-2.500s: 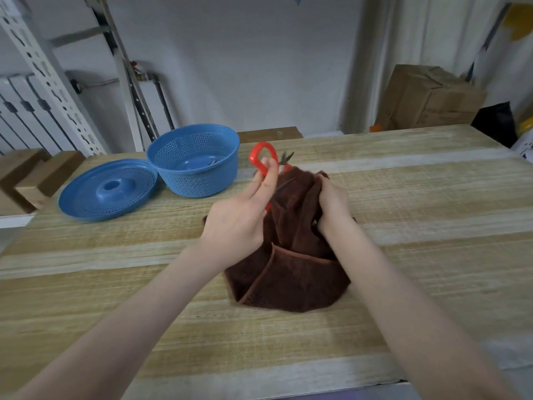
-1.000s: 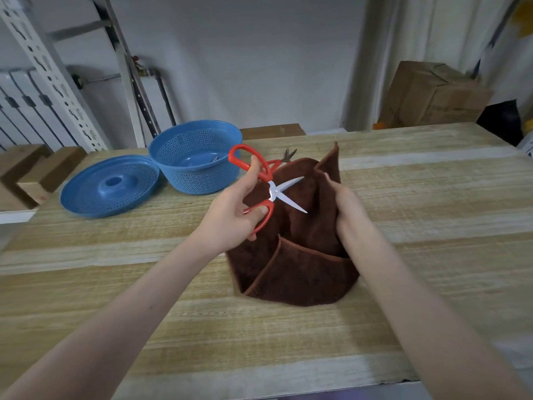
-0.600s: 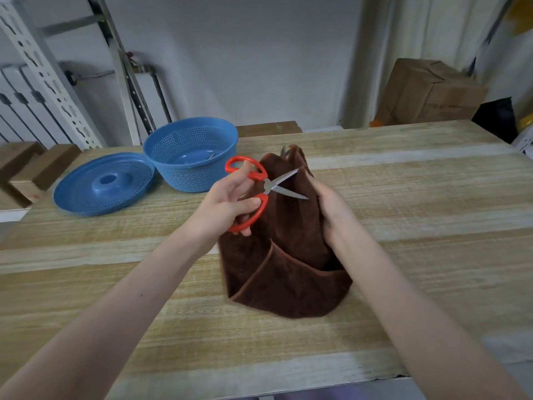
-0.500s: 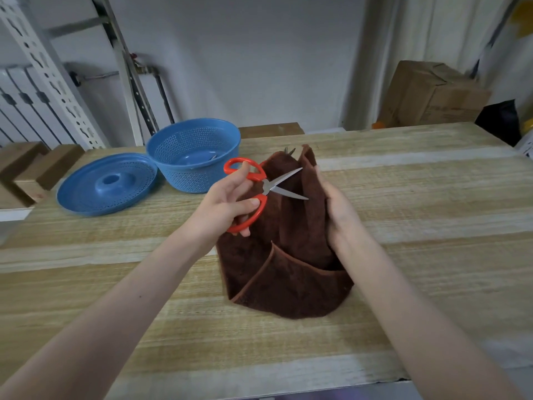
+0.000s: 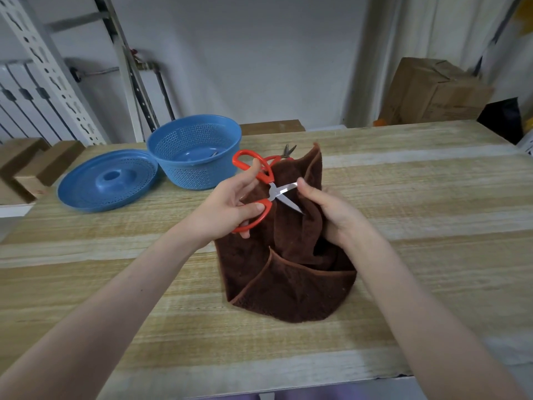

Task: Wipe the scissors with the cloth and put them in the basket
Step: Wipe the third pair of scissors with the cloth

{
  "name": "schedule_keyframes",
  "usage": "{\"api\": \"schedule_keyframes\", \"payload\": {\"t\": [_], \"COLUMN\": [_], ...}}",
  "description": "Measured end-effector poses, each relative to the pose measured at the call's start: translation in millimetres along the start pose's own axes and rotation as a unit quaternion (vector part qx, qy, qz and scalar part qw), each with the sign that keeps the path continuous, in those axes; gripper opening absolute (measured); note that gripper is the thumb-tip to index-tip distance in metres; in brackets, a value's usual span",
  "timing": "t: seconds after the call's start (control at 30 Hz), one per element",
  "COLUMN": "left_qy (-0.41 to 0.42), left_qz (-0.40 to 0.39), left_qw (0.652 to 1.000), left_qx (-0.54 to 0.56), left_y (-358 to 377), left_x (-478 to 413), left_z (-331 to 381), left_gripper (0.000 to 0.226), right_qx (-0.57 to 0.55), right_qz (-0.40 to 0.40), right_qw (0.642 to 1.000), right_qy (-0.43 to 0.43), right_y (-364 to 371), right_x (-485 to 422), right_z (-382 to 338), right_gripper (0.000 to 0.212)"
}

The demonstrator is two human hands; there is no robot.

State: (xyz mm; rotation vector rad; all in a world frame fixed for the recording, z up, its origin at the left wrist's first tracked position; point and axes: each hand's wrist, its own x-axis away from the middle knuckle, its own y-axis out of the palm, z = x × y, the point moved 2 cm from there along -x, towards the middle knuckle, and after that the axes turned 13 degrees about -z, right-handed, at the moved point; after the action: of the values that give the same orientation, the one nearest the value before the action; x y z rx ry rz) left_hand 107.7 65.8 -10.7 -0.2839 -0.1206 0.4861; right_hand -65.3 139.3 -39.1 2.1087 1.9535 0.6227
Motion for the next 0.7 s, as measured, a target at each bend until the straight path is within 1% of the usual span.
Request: {"api": "schedule_keyframes", "payload": {"t": [0.03,0.07,0.13,0.2,0.27,0.3,0.33,0.37,0.4,0.43,0.47,0.5,0.53,0.57,0.63,0.67,0.7], "left_qy": [0.002,0.005,0.009,0.018,0.023,0.023,0.021,0.019,0.02,0.026,0.034,0.039,0.039,0.031,0.029,0.034,0.039], "left_qz": [0.005,0.013,0.036,0.051,0.049,0.042,0.031,0.022,0.015,0.007,0.0,-0.009,-0.012,-0.012,-0.015,-0.021,-0.026], "left_qw": [1.0,1.0,0.999,0.998,0.995,0.993,0.989,0.981,0.972,0.968,0.968,0.972,0.978,0.983,0.988,0.988,0.989], "left_qx": [0.002,0.001,-0.006,-0.036,-0.081,-0.107,-0.145,-0.193,-0.232,-0.251,-0.25,-0.232,-0.204,-0.178,-0.153,-0.146,-0.141], "left_y": [-1,-2,-5,-8,-8,-7,-5,-2,0,2,3,4,3,2,0,0,-2], "left_x": [1,1,2,2,2,2,2,1,0,-1,-2,-2,-2,-1,1,2,3], "left_z": [0,1,1,1,0,-1,-1,0,2,3,3,3,4,4,5,5,5], "left_gripper": [0.083,0.083,0.084,0.085,0.086,0.087,0.086,0.085,0.083,0.08,0.076,0.072,0.071,0.075,0.08,0.081,0.081], "right_qx": [-0.005,-0.009,-0.017,-0.043,-0.072,-0.071,-0.051,-0.003,0.092,0.265,0.441,0.564,0.63,0.651,0.65,0.646,0.638], "right_qz": [0.002,0.013,0.056,0.104,0.131,0.132,0.129,0.13,0.131,0.123,0.093,0.061,0.047,0.046,0.031,0.02,0.009], "right_qw": [1.0,1.0,0.998,0.994,0.988,0.987,0.988,0.987,0.976,0.936,0.863,0.791,0.747,0.734,0.737,0.736,0.742], "right_qy": [0.009,0.017,0.018,-0.01,-0.041,-0.056,-0.073,-0.098,-0.144,-0.197,-0.23,-0.23,-0.208,-0.187,-0.186,-0.2,-0.204], "right_y": [-4,-7,-14,-19,-18,-16,-12,-6,-1,5,7,6,6,5,6,5,4], "right_x": [1,2,3,4,6,6,6,6,6,6,5,1,-2,-2,-4,-4,-5], "right_z": [-1,-2,-3,-5,-8,-9,-8,-5,-2,0,4,7,5,2,-4,-6,-7], "right_gripper": [0.043,0.046,0.038,0.034,0.038,0.042,0.045,0.047,0.049,0.05,0.051,0.052,0.049,0.042,0.017,0.009,0.008]}}
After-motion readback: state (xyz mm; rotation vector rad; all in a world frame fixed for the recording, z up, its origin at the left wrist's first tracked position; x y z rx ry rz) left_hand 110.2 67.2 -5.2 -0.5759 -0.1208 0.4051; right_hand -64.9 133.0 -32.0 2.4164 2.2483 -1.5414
